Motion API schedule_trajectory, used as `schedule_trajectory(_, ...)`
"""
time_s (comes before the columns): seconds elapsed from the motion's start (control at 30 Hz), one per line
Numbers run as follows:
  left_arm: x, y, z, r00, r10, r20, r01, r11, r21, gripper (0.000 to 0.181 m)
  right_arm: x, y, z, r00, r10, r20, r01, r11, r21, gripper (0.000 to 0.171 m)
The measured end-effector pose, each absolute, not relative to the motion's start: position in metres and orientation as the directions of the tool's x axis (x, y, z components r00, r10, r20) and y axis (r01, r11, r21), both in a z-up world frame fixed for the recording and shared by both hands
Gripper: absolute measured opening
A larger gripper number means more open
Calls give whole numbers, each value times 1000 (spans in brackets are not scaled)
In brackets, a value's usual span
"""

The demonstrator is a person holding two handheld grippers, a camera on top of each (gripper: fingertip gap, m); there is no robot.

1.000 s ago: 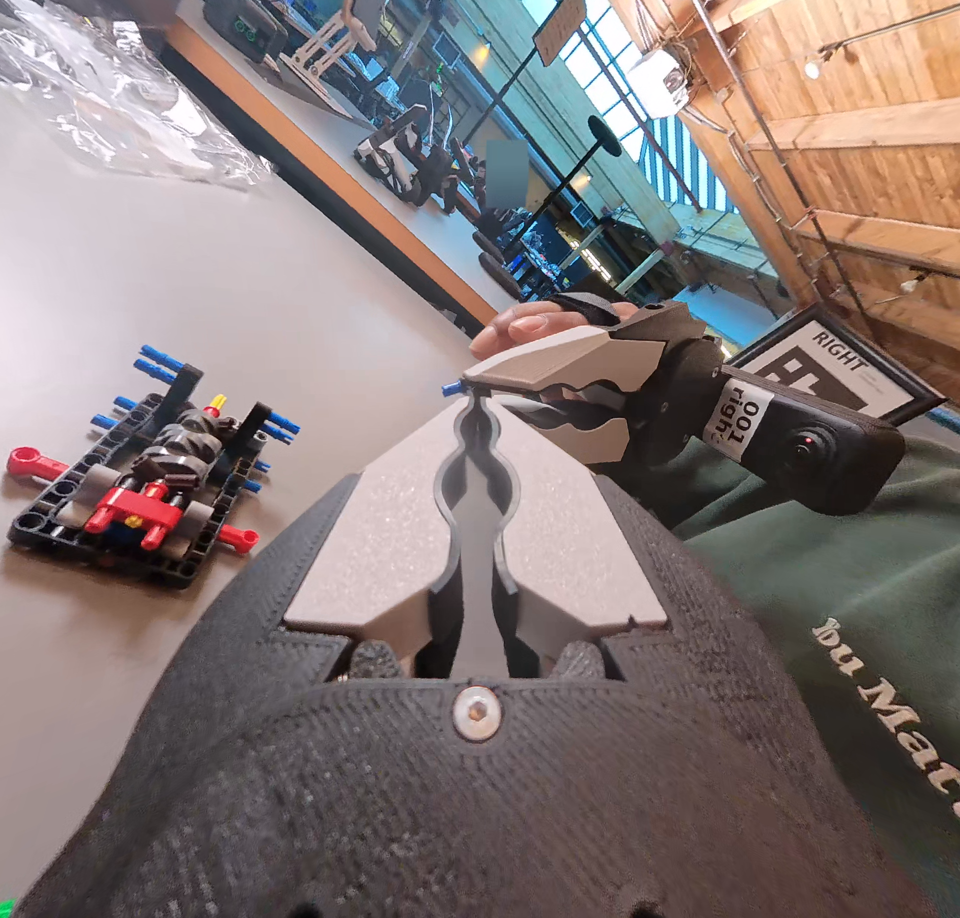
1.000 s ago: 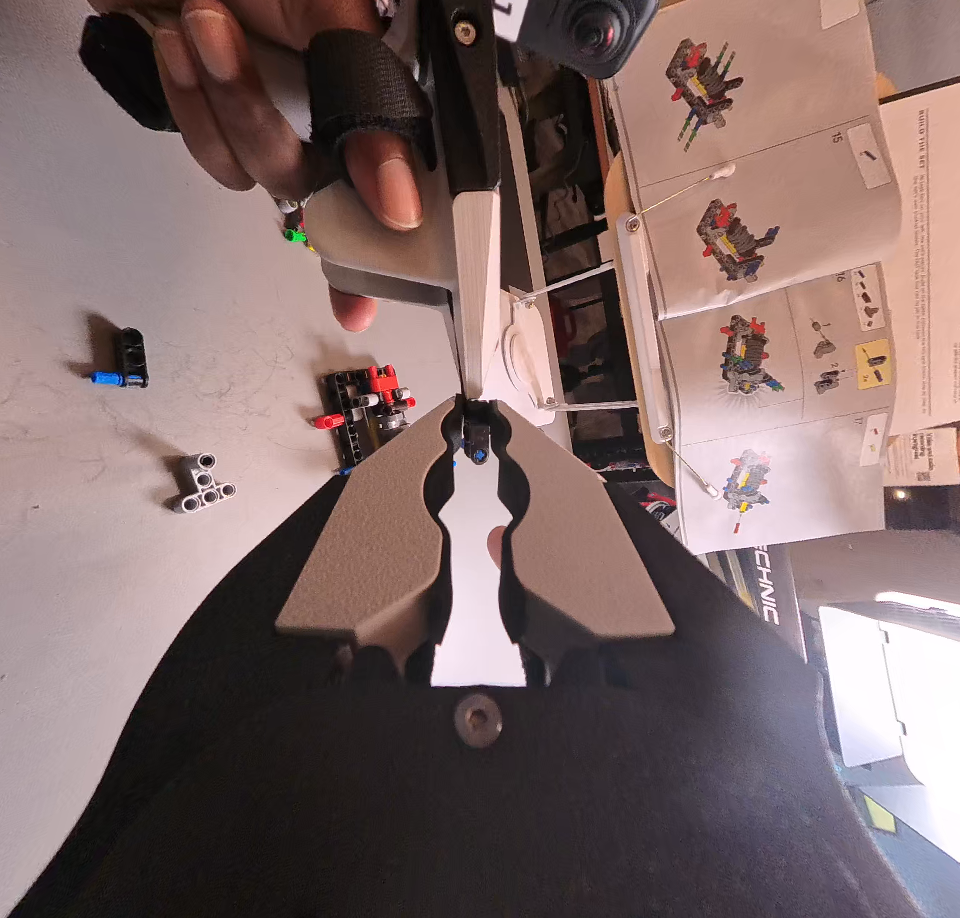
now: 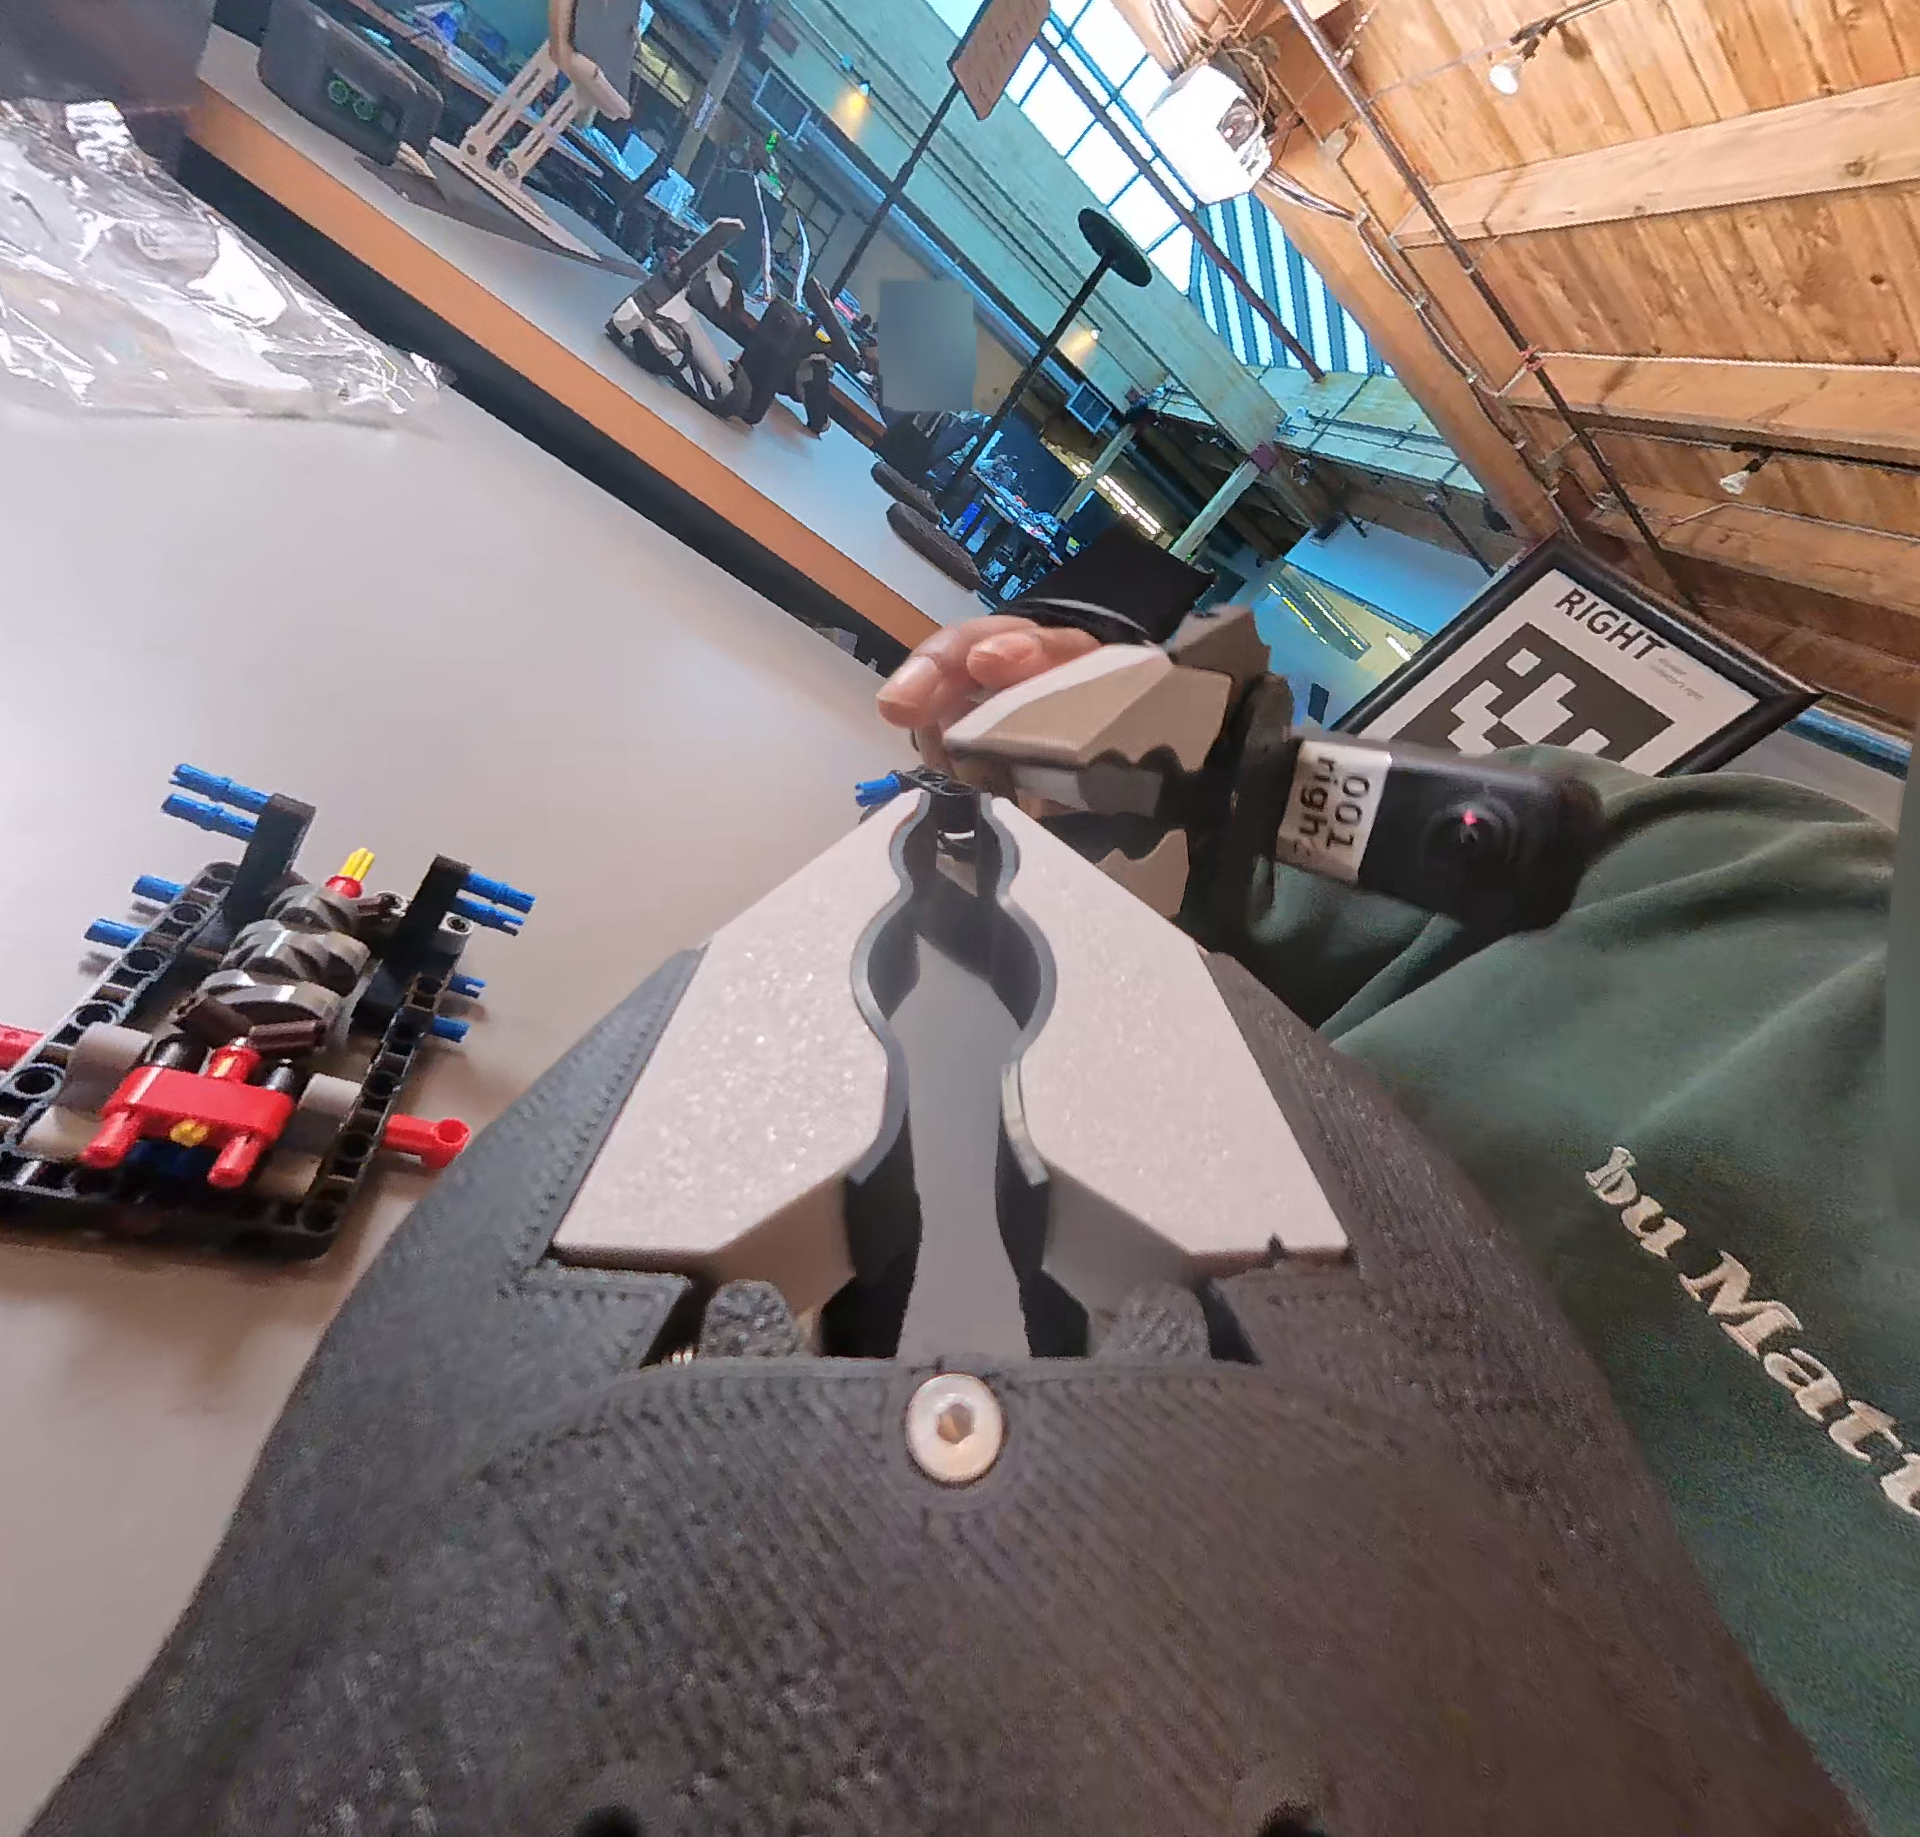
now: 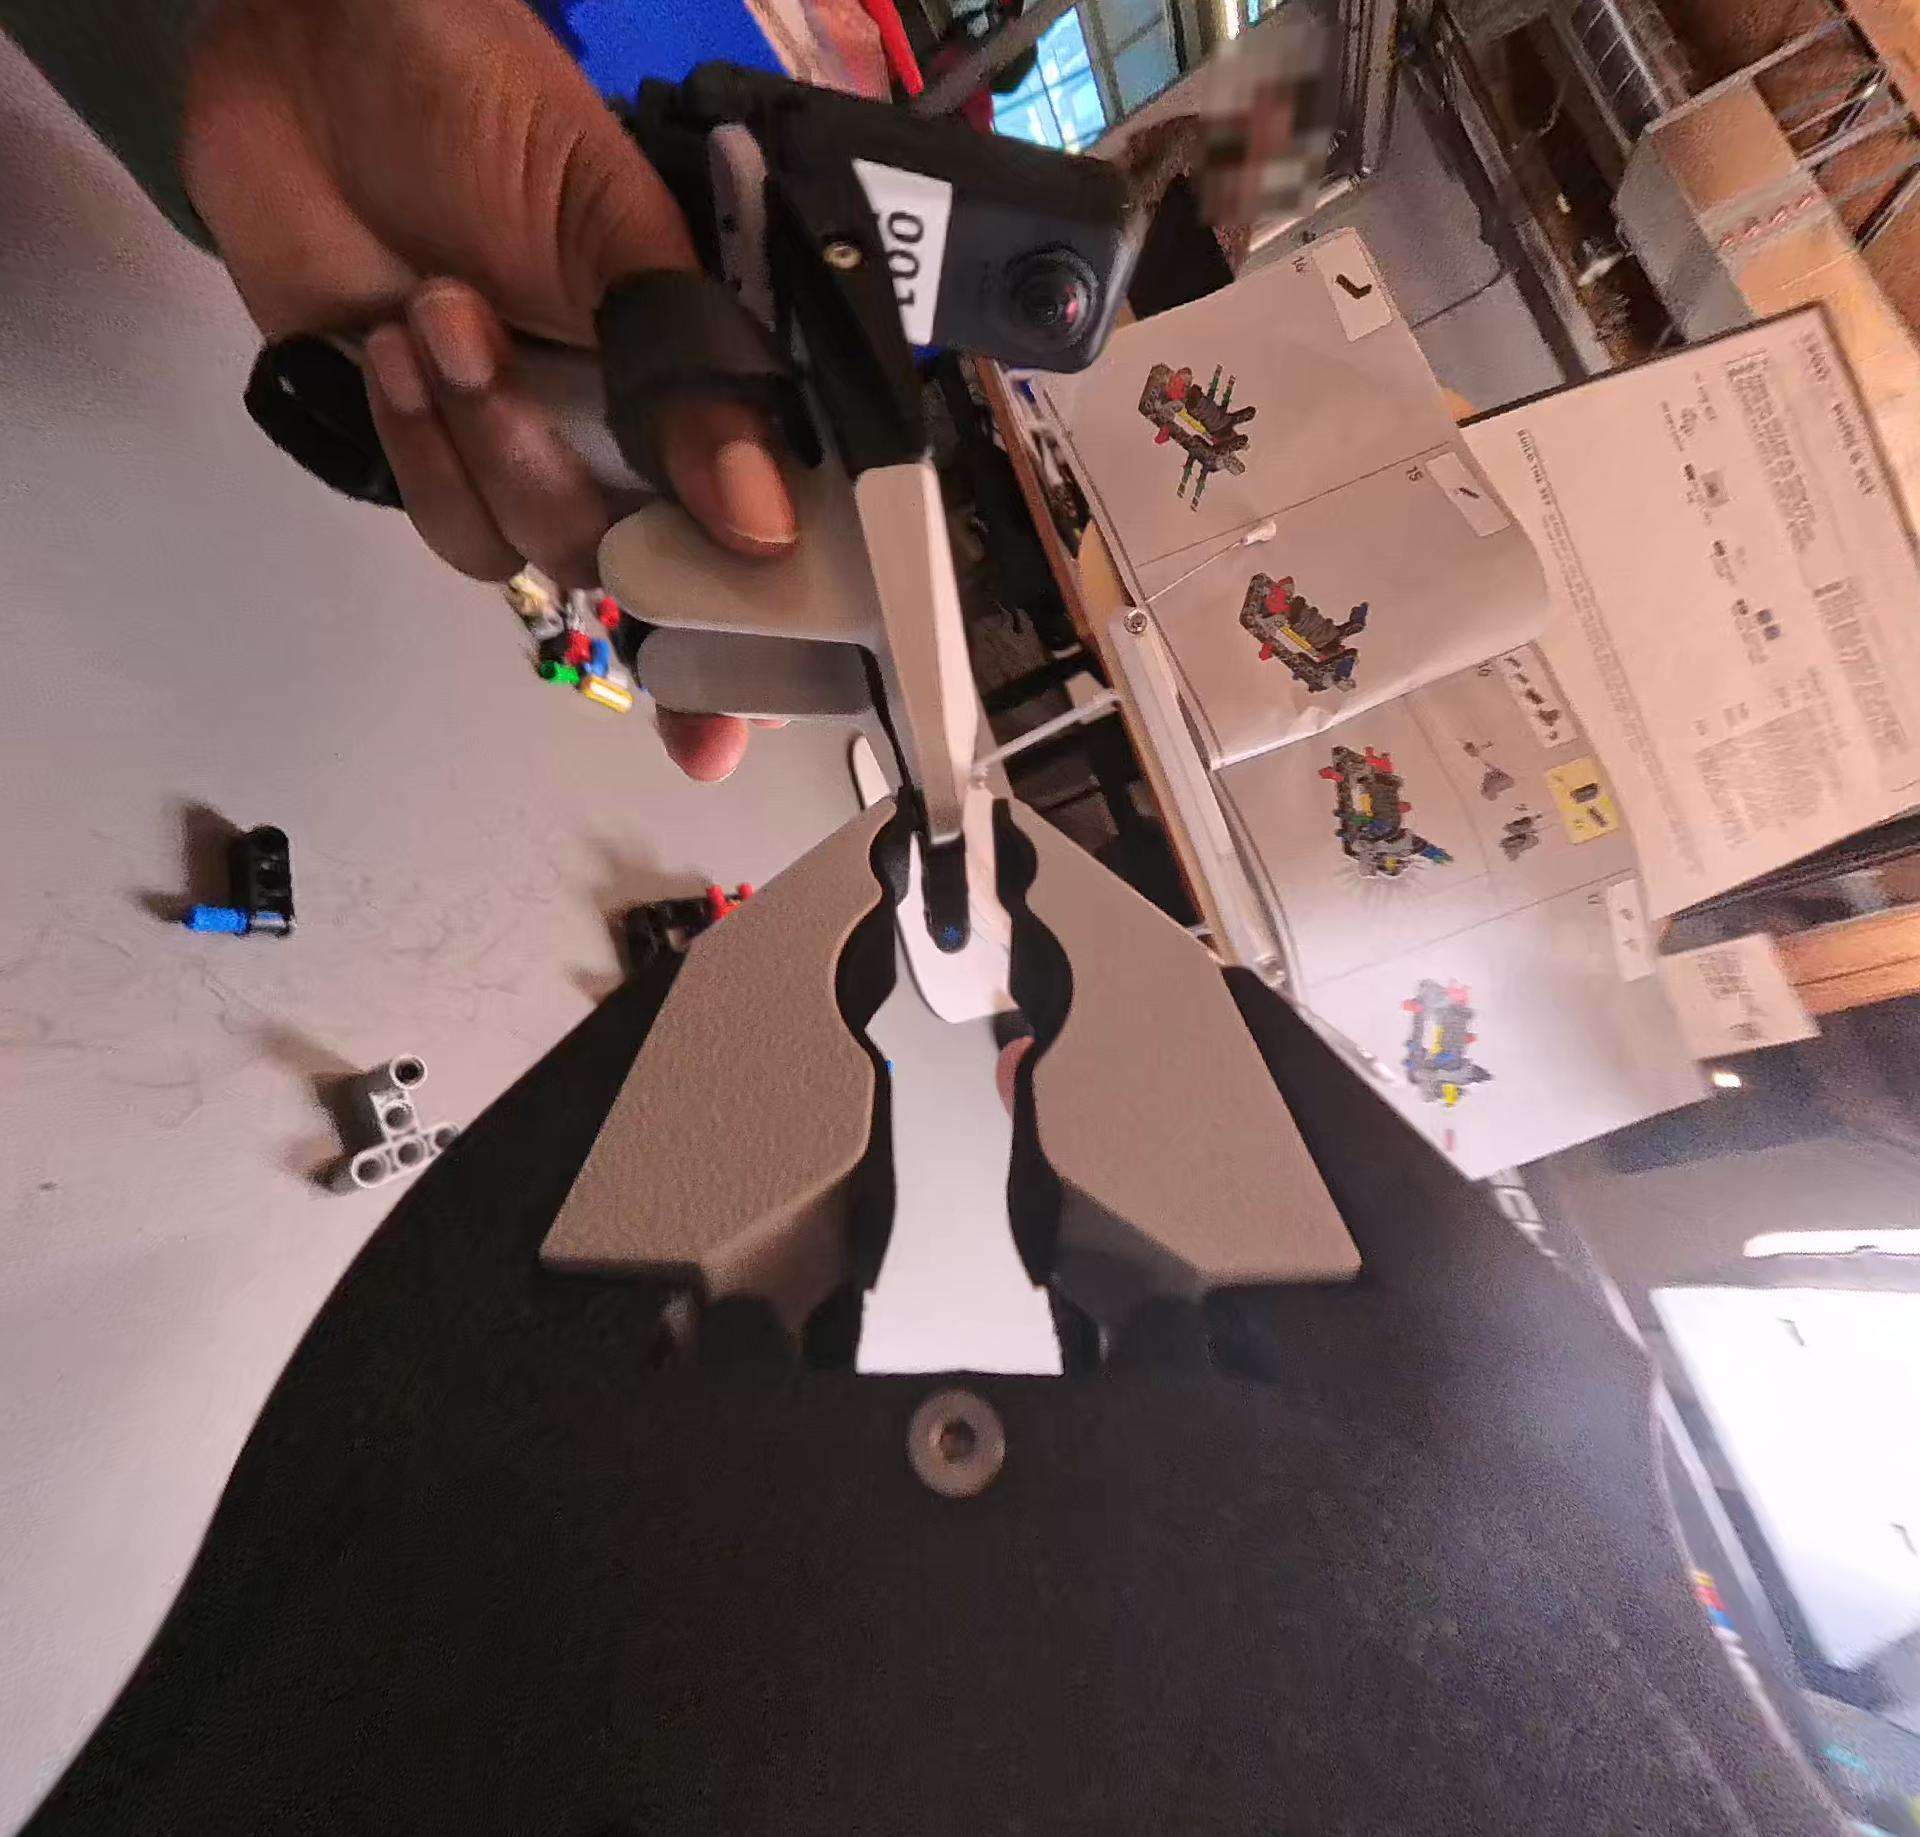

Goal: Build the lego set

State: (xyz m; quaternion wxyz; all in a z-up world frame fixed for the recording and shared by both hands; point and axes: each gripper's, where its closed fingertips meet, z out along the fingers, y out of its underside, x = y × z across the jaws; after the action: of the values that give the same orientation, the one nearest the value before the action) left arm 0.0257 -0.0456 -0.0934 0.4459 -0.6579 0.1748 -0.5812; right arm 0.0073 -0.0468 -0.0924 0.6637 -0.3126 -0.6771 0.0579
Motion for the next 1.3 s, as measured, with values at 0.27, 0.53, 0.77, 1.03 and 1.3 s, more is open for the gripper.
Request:
schedule_trajectory(0.27, 27, -54, -105, 110, -672, 732, 232, -699, -677, 5, 36, -51, -101, -176, 767, 617, 281, 640, -715, 19)
schedule_trajectory(0.53, 32, -49, -113, 106, -636, 764, 249, -727, -640, 4, 34, -48, -119, -224, 768, 600, 312, 639, -703, 5)
schedule_trajectory(0.77, 32, -45, -113, 61, -609, 791, 287, -748, -598, 5, 33, -44, -121, -256, 796, 548, 336, 605, -722, 15)
schedule_trajectory(1.03, 31, -44, -111, 46, -603, 797, 302, -752, -586, 4, 28, -40, -122, -244, 792, 560, 342, 610, -715, 5)
schedule_trajectory(1.3, 29, -38, -145, 453, -838, 303, -132, -400, -907, 24, 40, -34, -151, -411, 906, 101, 568, 341, -749, 5)
